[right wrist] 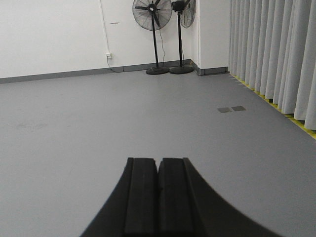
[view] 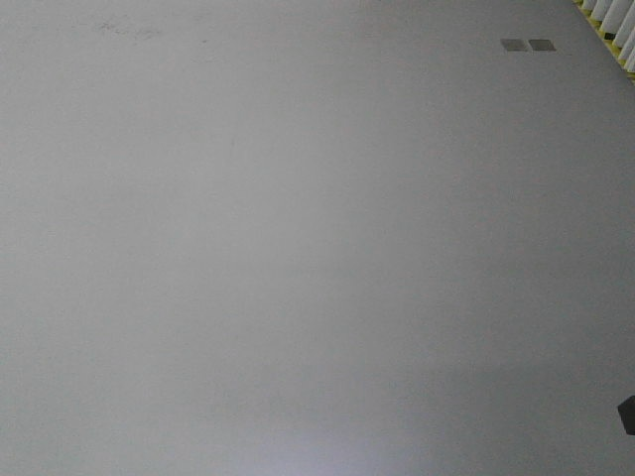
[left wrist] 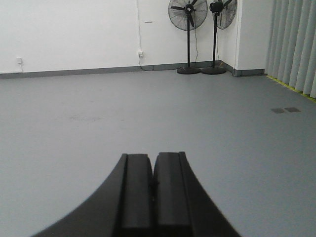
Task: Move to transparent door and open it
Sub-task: 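Drive the base forward and turn toward the wooden platform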
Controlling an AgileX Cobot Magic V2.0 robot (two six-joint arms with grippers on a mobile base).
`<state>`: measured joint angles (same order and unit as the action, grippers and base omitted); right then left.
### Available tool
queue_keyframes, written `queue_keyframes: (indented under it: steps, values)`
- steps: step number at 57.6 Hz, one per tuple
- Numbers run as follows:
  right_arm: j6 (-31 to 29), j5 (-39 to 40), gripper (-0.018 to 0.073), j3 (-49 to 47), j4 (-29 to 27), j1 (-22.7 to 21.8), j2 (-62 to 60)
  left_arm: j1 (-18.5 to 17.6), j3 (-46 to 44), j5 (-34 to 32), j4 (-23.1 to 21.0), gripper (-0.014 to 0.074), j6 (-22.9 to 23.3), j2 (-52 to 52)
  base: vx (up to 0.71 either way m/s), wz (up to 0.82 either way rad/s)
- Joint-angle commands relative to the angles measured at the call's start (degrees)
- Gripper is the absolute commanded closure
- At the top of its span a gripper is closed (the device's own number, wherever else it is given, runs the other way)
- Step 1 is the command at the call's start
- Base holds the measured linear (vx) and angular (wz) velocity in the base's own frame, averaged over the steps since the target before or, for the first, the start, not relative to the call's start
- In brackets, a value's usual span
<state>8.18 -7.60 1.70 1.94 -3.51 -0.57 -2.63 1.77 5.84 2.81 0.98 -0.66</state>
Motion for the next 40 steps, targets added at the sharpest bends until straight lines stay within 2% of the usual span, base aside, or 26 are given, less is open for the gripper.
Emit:
queue_keyframes:
  steps: [1,40]
  values:
    - [-0.5,4.8,0.0565,0.3,0.5,0.0,-0.9,-0.3,0.9,-4.8,-0.1,0.0603,0.5,-0.8,0.00,0.00]
    - [-0.5,4.8,0.0565,0.3,0.5,0.0,-0.9,-0.3,0.9,-4.8,-0.1,0.0603,0.5,-0.8,0.00,0.00]
